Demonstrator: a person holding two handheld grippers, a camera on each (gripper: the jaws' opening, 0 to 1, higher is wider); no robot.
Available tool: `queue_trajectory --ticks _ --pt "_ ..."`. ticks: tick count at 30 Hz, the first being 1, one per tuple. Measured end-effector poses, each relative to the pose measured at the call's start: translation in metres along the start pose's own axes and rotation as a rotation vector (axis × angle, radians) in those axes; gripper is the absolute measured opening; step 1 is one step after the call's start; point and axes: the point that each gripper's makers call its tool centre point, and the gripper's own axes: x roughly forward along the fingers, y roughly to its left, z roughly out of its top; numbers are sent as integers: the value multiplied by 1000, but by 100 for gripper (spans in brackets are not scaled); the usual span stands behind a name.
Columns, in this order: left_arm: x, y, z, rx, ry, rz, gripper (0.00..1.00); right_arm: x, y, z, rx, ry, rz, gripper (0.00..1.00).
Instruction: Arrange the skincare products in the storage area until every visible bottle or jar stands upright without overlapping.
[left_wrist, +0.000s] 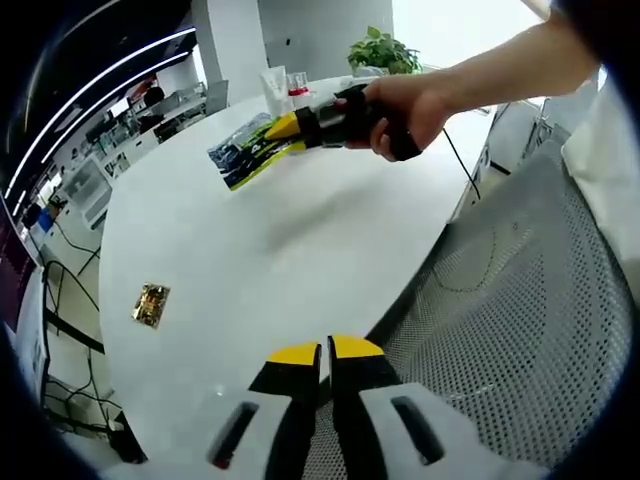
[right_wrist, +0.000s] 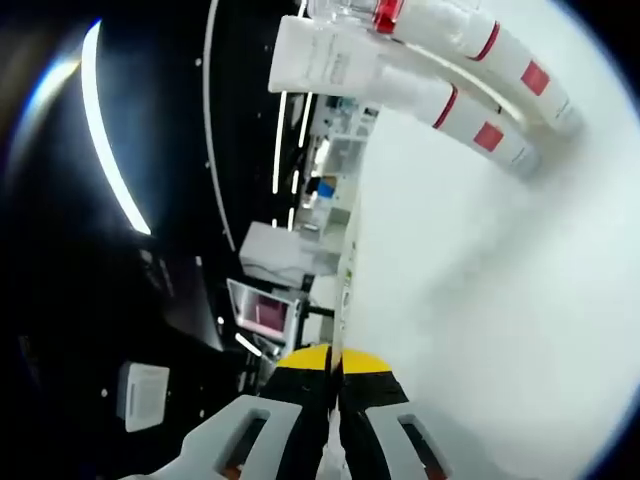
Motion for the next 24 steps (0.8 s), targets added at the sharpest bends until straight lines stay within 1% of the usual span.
queue_trajectory --ticks 3,5,8,11,14,20,23,24 --pt "2 0 -2 10 12 -3 0 10 -12 10 -7 18 -31 0" --pt "2 0 -2 8 10 -1 0 18 -23 22 -16 32 -54 0" --pt "1 1 -3 4 16 3 0 21 -40 30 4 29 -106 0" --pt "2 2 -4 3 19 7 0 21 -57 30 -6 49 -166 0" --pt "2 3 -5 -1 23 9 0 20 -67 31 -11 63 -192 0" --pt "0 2 -5 0 28 8 0 17 -78 38 -23 70 -223 0" --pt "2 2 -6 4 34 6 0 12 -84 43 -38 68 -251 0" --pt "2 2 -5 6 35 9 0 10 -87 44 -52 74 -272 0"
